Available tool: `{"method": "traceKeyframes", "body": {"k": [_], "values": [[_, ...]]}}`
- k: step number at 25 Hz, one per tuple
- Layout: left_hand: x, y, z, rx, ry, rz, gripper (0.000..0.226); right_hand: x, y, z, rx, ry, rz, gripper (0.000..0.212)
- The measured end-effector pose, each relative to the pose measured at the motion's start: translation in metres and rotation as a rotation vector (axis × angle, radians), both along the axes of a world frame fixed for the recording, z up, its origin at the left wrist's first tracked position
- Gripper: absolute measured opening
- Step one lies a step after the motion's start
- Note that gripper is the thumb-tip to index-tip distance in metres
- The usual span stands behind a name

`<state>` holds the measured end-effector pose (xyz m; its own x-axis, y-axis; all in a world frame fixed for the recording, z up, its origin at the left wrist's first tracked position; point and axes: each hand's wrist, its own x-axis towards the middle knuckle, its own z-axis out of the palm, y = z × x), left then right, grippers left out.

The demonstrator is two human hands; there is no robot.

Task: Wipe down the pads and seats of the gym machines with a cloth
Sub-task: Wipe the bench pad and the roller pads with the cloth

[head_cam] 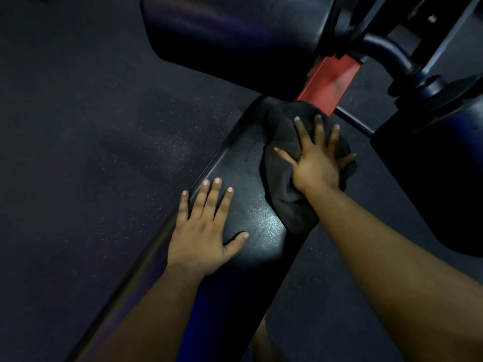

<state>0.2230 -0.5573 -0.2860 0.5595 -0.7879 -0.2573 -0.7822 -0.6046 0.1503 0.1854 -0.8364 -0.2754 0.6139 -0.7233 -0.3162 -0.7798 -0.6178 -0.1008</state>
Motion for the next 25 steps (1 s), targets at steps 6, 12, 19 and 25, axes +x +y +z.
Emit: {"method": "traceKeyframes", "body": {"k": [6,12,19,25], "values": [[-0.001,0.000,-0.001,-0.028,-0.016,0.028,0.096,0.070,0.029,-0.001,-0.003,0.006,0.424,0.078],[-0.017,0.046,0.003,-0.123,-0.014,0.132,0.085,0.059,0.018,-0.003,-0.009,-0.076,0.578,0.069],[-0.079,0.167,0.013,-0.035,0.031,0.327,0.084,-0.007,0.207,0.003,-0.019,-0.057,0.726,0.078],[-0.107,0.212,0.012,-0.039,0.019,0.159,0.087,-0.057,0.137,0.007,-0.044,-0.033,0.666,0.077]]}}
